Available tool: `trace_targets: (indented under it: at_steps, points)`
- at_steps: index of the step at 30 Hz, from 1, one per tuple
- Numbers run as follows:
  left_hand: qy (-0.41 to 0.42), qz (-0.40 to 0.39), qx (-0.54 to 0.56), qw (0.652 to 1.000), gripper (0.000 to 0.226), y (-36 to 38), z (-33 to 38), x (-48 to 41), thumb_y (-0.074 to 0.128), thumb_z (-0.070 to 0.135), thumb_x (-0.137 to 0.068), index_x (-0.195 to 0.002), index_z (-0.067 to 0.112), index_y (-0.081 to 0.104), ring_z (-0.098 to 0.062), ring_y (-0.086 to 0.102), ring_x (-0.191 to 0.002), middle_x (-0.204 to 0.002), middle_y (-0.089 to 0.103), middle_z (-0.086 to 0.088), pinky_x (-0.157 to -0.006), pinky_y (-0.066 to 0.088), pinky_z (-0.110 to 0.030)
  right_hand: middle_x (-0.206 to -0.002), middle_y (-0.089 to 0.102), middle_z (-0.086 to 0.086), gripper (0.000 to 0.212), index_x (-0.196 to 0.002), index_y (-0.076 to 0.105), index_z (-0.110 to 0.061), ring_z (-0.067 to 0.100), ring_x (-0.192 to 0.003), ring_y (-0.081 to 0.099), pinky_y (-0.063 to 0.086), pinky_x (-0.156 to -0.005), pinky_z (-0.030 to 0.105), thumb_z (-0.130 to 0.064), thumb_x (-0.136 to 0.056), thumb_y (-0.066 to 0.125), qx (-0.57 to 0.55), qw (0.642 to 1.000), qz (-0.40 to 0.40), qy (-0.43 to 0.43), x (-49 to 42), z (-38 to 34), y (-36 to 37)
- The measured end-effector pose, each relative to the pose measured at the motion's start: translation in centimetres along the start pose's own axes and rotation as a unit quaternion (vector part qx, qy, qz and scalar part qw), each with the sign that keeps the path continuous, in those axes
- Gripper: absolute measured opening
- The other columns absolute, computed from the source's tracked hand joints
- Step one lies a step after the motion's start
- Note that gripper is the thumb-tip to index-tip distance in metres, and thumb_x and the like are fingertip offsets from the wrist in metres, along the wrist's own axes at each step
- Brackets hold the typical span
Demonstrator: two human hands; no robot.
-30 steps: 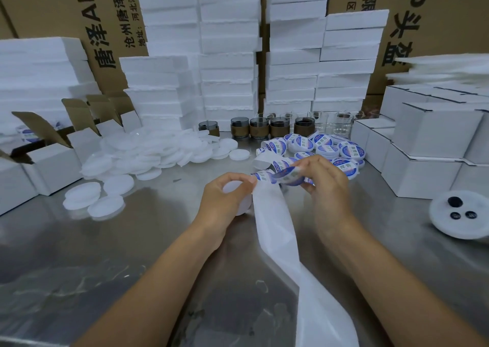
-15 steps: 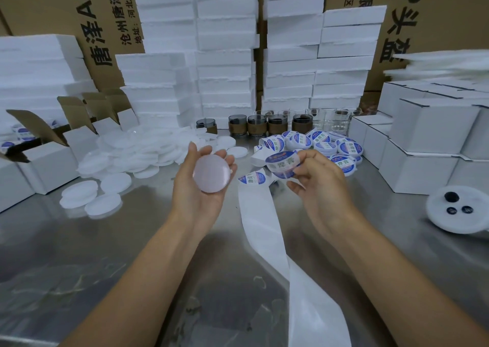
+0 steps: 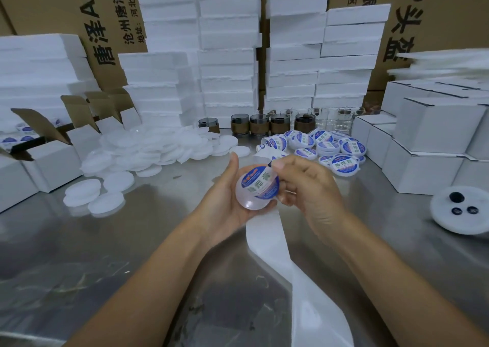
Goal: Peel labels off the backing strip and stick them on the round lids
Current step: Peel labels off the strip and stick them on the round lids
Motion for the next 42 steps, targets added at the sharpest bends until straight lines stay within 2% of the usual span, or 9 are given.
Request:
trace_targets:
  at_steps: [2,5,8,19,23,28,32,36,42]
  points:
    - [0.009,-0.002,-0.002,1.000,0.085,0.0,0.0,-0.1,0.038,0.062,-0.077,-0.131,-0.003,0.045,-0.029,0.062,-0.095,-0.113,0.060,-0.022,-0.089,0.052,-0.038,-0.053,0.058,-0.006,0.020,-0.062,0.062,-0.017,0.004,-0.040,0.042,0.034,-0.042,0.012,-0.011,-0.080,0.067,0.035,0.999,-0.006,-0.013,0.1,0.1,0.2]
    - [0.016,-0.006,0.001,1.000,0.071,-0.1,0.0,-0.3,0.037,0.061,-0.078,-0.111,0.003,0.057,-0.029,0.061,-0.099,-0.117,0.058,-0.024,-0.080,0.056,-0.034,-0.053,0.062,-0.009,0.016,-0.068,0.059,-0.011,-0.001,-0.040,0.048,0.036,-0.042,0.010,-0.004,-0.081,0.067,0.061,0.998,-0.009,-0.007,0.2,0.6,0.4]
    - [0.013,-0.011,0.006,1.000,0.063,-0.1,0.0,-0.3,0.039,0.061,-0.076,-0.099,0.006,0.062,-0.029,0.063,-0.103,-0.113,0.064,-0.022,-0.082,0.056,-0.034,-0.051,0.060,-0.009,0.015,-0.070,0.060,-0.010,-0.001,-0.044,0.052,0.038,-0.044,0.008,-0.002,-0.077,0.070,0.082,0.997,-0.001,-0.005,0.1,0.9,0.4]
    - [0.006,-0.007,0.011,1.000,0.068,-0.1,-0.3,-0.4,0.046,0.062,-0.071,-0.106,0.005,0.059,-0.029,0.062,-0.109,-0.119,0.064,-0.020,-0.089,0.054,-0.034,-0.063,0.060,0.003,0.023,-0.069,0.061,-0.018,0.017,-0.065,0.057,0.053,-0.062,0.020,0.000,-0.073,0.075,0.145,0.988,0.053,-0.007,-0.1,1.6,-0.4]
    - [0.005,-0.003,0.012,1.000,0.070,0.0,-0.3,-0.3,0.045,0.061,-0.072,-0.110,0.004,0.056,-0.029,0.060,-0.112,-0.119,0.063,-0.019,-0.090,0.053,-0.034,-0.065,0.060,0.004,0.022,-0.070,0.060,-0.017,0.018,-0.066,0.058,0.054,-0.062,0.022,-0.001,-0.074,0.074,0.141,0.988,0.060,-0.009,-0.2,1.7,-0.5]
    - [0.002,-0.007,0.006,1.000,0.083,0.2,-0.3,-0.2,0.042,0.061,-0.076,-0.130,-0.002,0.046,-0.032,0.054,-0.122,-0.130,0.055,-0.023,-0.100,0.046,-0.038,-0.069,0.061,0.007,0.023,-0.070,0.059,-0.018,0.020,-0.068,0.057,0.055,-0.065,0.027,0.000,-0.074,0.073,0.149,0.987,0.057,-0.009,-0.2,1.7,-0.5]
    - [0.003,-0.007,-0.003,1.000,0.079,0.5,-0.2,0.0,0.040,0.060,-0.076,-0.125,-0.001,0.049,-0.030,0.056,-0.118,-0.129,0.055,-0.024,-0.097,0.048,-0.035,-0.067,0.060,0.006,0.023,-0.070,0.059,-0.019,0.019,-0.064,0.055,0.054,-0.064,0.028,0.000,-0.074,0.073,0.165,0.985,0.057,-0.016,-0.2,1.6,-0.5]
    - [0.000,-0.010,-0.023,1.000,0.084,0.8,-0.2,0.0,0.036,0.060,-0.079,-0.132,-0.005,0.044,-0.032,0.052,-0.121,-0.133,0.049,-0.028,-0.102,0.043,-0.038,-0.061,0.058,0.001,0.025,-0.069,0.058,-0.021,0.016,-0.059,0.052,0.050,-0.058,0.024,-0.001,-0.075,0.073,0.202,0.977,0.061,-0.027,-0.2,1.6,-0.5]
    - [0.002,-0.012,-0.024,1.000,0.081,0.9,-0.2,0.1,0.034,0.058,-0.080,-0.131,-0.004,0.045,-0.032,0.053,-0.122,-0.132,0.053,-0.026,-0.101,0.044,-0.037,-0.063,0.058,0.002,0.025,-0.068,0.057,-0.019,0.020,-0.062,0.055,0.053,-0.065,0.031,0.000,-0.075,0.072,0.186,0.980,0.063,-0.020,-0.3,1.6,-0.5]
Point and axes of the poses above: each hand's wrist, its own x-axis away from the middle knuckle, its own y-axis out of the palm, z = x × y, the point moved 6 cm from there along -x, towards the middle knuckle
